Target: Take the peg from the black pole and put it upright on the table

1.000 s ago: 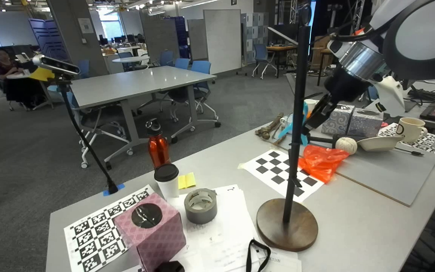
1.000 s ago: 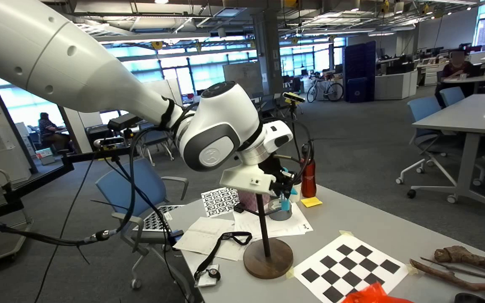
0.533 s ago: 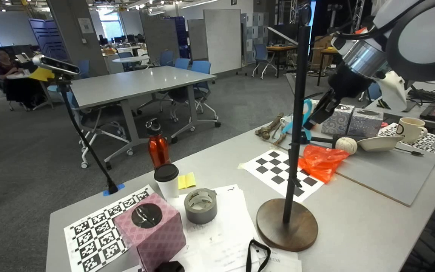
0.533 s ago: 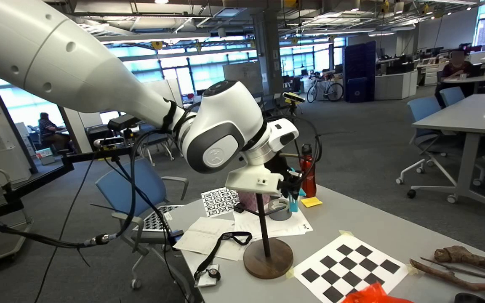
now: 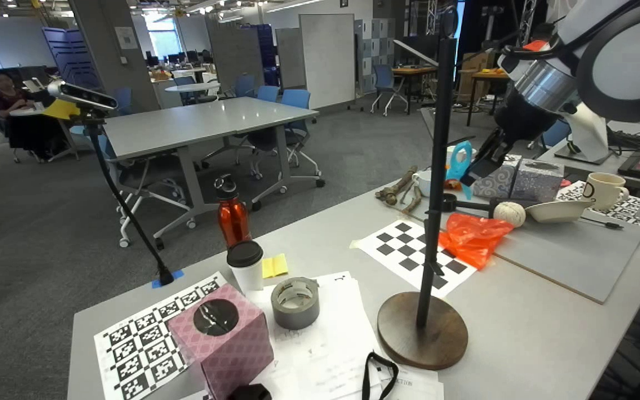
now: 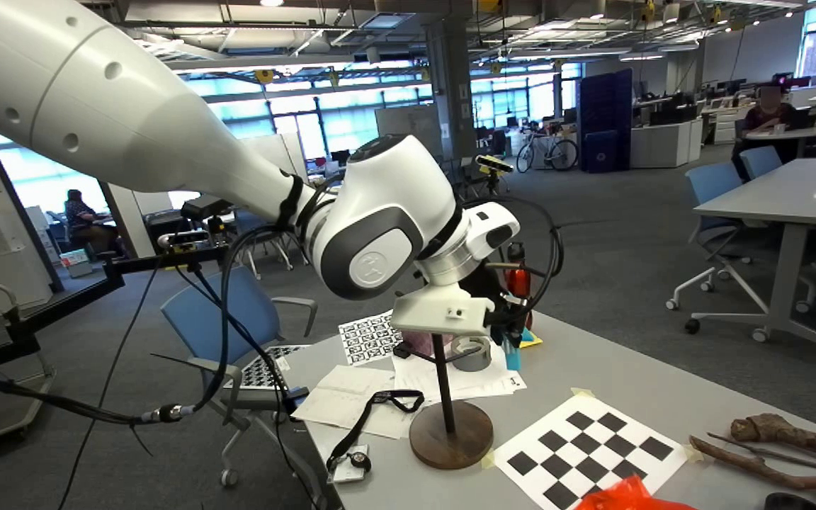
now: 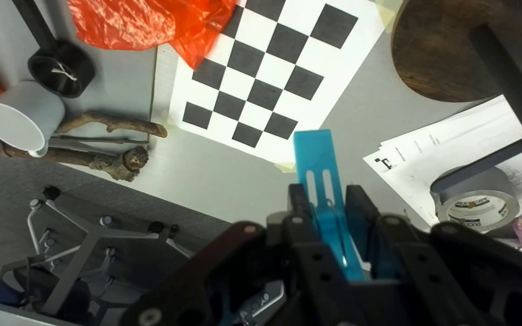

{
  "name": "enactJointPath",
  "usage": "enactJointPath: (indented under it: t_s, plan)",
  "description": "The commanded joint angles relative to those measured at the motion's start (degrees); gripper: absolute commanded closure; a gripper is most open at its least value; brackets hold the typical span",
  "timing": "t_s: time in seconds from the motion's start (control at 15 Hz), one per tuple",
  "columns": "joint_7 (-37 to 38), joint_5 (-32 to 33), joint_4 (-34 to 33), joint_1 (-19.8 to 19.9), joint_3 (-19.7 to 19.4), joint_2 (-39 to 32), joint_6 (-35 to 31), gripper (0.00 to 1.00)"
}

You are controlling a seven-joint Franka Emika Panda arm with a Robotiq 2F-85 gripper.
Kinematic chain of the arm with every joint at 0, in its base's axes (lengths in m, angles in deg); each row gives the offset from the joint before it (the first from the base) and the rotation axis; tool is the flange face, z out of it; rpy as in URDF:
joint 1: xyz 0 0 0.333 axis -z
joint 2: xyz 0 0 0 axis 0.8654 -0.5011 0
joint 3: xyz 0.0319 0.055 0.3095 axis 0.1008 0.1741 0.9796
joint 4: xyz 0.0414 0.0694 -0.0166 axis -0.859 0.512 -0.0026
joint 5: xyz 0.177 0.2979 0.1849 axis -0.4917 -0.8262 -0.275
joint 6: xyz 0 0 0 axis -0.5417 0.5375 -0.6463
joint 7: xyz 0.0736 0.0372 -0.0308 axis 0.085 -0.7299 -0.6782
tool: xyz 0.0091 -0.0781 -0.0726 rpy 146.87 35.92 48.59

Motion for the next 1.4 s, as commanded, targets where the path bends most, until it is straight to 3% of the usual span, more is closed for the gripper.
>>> enactJointPath:
  t_s: [0.0, 0.8, 0.87, 1.33]
  plan:
    - [1.1, 0.6, 1.1, -0.1, -0.7, 0.4, -1.5, 0.93]
    - [3.6, -1.4, 5.3, 0.0, -1.1, -0.8, -2.2, 0.93]
    - [5.6, 0.5, 5.6, 3.0, 1.6, -1.2, -2.6, 0.93]
    - [10.8, 3.4, 7.3, 4.8, 2.2, -4.2, -7.4, 0.93]
